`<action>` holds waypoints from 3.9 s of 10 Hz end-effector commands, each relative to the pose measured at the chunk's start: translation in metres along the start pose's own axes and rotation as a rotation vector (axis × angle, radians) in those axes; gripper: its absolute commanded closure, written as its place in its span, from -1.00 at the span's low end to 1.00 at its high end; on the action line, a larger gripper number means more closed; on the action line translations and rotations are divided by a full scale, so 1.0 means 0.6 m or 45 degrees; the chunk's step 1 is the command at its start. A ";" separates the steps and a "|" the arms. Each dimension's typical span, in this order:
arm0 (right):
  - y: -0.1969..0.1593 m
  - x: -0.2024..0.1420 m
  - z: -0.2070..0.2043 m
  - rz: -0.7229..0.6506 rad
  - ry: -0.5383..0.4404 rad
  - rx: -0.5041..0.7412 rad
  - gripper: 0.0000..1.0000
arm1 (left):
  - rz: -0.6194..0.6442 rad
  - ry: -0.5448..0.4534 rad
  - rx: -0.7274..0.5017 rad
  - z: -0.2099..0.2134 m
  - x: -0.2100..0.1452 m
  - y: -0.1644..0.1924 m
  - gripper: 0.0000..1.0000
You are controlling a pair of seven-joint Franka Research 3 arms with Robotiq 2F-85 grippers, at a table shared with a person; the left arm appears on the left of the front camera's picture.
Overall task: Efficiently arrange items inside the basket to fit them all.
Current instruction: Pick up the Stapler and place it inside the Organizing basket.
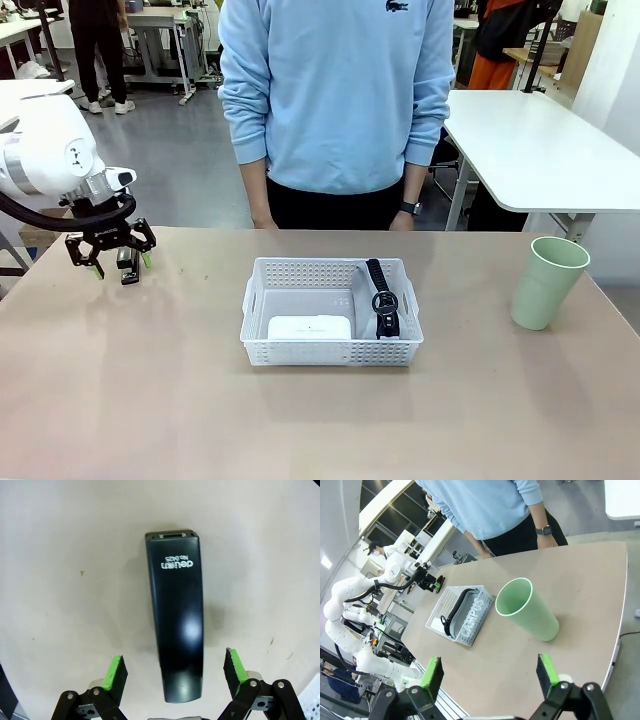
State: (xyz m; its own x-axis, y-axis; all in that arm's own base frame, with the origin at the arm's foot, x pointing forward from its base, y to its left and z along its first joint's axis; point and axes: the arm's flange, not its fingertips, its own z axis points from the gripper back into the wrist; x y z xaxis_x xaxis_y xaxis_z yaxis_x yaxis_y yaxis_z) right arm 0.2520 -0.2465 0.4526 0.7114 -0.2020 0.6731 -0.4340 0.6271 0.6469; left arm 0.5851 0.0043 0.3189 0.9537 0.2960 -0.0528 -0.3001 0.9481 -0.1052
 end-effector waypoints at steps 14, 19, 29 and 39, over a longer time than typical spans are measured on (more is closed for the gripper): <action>0.000 0.003 0.000 0.033 -0.027 0.017 -1.00 | -0.006 -0.117 0.131 -0.015 0.030 -0.018 1.00; 0.000 0.003 0.000 0.033 -0.027 0.017 -1.00 | 0.000 -0.103 0.158 -0.018 0.033 -0.017 1.00; 0.000 0.003 0.000 0.033 -0.027 0.017 -1.00 | -0.821 -0.363 -0.057 0.215 -0.289 0.082 1.00; 0.000 0.003 0.000 0.033 -0.027 0.017 -1.00 | -1.607 -0.403 0.025 0.238 -0.396 0.058 0.57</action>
State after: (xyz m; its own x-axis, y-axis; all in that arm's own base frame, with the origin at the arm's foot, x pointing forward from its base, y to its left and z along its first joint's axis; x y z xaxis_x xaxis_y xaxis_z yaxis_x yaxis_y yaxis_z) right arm 0.2525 -0.2461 0.4529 0.7111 -0.1994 0.6742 -0.4353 0.6280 0.6450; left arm 0.3497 -0.0154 0.4682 0.5253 -0.7935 0.3074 0.8145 0.5735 0.0884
